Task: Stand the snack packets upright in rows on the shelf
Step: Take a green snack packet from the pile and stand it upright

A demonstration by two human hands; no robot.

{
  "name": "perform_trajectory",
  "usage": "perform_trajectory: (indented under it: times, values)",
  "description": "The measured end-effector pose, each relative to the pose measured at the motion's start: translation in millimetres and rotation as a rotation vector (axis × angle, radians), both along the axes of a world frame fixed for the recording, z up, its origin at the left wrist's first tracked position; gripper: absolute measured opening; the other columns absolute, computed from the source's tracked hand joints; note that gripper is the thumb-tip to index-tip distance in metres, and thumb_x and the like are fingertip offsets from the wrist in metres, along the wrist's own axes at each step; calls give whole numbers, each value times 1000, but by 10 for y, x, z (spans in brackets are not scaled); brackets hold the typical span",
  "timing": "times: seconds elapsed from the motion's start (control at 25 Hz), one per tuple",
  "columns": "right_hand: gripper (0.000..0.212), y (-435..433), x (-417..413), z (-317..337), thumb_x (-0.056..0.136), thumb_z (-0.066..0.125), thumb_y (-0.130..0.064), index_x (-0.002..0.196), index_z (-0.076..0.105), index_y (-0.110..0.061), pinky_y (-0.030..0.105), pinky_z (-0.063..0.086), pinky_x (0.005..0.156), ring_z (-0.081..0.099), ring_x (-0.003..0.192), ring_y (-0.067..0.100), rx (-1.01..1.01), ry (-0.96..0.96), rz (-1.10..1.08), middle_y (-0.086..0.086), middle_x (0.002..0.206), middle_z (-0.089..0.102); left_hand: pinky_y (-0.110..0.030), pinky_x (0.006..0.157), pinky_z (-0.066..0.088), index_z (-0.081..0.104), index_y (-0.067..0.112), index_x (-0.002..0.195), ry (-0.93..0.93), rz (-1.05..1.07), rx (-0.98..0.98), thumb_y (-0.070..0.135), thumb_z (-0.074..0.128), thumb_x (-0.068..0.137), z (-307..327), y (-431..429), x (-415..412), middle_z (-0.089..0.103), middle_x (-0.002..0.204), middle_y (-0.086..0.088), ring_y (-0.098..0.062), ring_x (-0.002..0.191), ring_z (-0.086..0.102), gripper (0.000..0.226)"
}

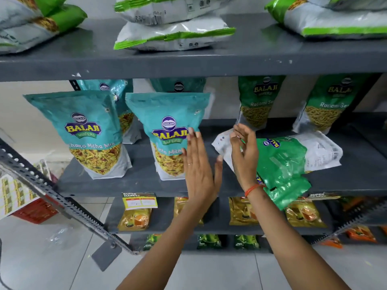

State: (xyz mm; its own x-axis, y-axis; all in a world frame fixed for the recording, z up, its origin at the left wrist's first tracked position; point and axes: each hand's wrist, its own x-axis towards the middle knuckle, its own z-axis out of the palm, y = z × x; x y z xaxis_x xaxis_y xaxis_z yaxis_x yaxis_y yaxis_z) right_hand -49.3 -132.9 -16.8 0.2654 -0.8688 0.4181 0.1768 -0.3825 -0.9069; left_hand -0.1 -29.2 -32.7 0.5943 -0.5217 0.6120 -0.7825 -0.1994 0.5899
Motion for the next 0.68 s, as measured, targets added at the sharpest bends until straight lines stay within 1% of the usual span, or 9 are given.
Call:
perform_trajectory:
  times: [0.12, 0.2, 0.28, 0.32, 0.4, 0.48, 0.6, 0.68]
  values:
    - [24, -300, -417, -106, 93, 54, -11, 115, 58, -3, 42, 49, 97, 59, 109, 23, -130, 137, -73, 14, 116, 65, -36, 120, 9, 1, 18, 147, -37, -143, 72, 33, 36, 97, -135, -350, -373, 3, 157, 0, -12, 146, 1, 63]
    - [30, -602, -816, -236, 91, 52, -7, 120, 57, -3, 43, 46, 100, 57, 114, 27, -285, 276, -158, 15, 120, 64, -40, 120, 15, 8, 14, 147, 18, -190, 148, 25, 39, 96, -229, -616, -584, 12, 157, -4, -14, 146, 8, 60]
    - [48, -963, -1284, -400, 82, 51, 0, 130, 49, -2, 40, 39, 107, 49, 125, 30, -443, 458, -216, 17, 131, 57, -43, 118, 20, 14, 9, 146, 139, -202, 191, 19, 40, 96, -290, -851, -739, 20, 156, -9, -19, 145, 15, 57]
    - [58, -1141, -1517, -500, 77, 52, 3, 134, 44, -1, 41, 36, 111, 44, 130, 32, -513, 563, -209, 19, 137, 52, -43, 118, 21, 16, 8, 145, 192, -201, 204, 17, 40, 96, -306, -950, -795, 22, 155, -11, -22, 144, 18, 56]
    - [77, -1374, -1869, -702, 69, 59, 4, 141, 33, 1, 49, 28, 116, 32, 140, 33, -627, 792, -124, 20, 149, 38, -40, 118, 20, 17, 8, 145, 274, -187, 223, 15, 40, 96, -319, -1094, -868, 24, 155, -11, -25, 143, 22, 55]
    - [90, -1482, -2019, -866, 67, 66, 2, 145, 23, -2, 51, 21, 118, 20, 145, 31, -712, 955, -23, 16, 155, 26, -34, 117, 18, 17, 9, 145, 373, -158, 206, 16, 40, 96, -303, -1171, -934, 23, 155, -10, -24, 143, 22, 54]
    - [94, -1670, -2056, -922, 70, 68, 0, 148, 16, -7, 49, 18, 118, 14, 146, 28, -806, 1023, 13, 12, 158, 20, -32, 117, 16, 14, 9, 146, 535, -118, 152, 20, 38, 98, -275, -1266, -1014, 20, 156, -9, -22, 144, 20, 55]
    - [94, -1744, -2054, -951, 72, 70, 1, 148, 15, -8, 49, 23, 117, 16, 145, 28, -894, 1062, -32, 12, 158, 22, -35, 119, 17, 13, 9, 147, 568, -115, 131, 20, 36, 99, -297, -1292, -1019, 19, 157, -9, -22, 144, 18, 55]
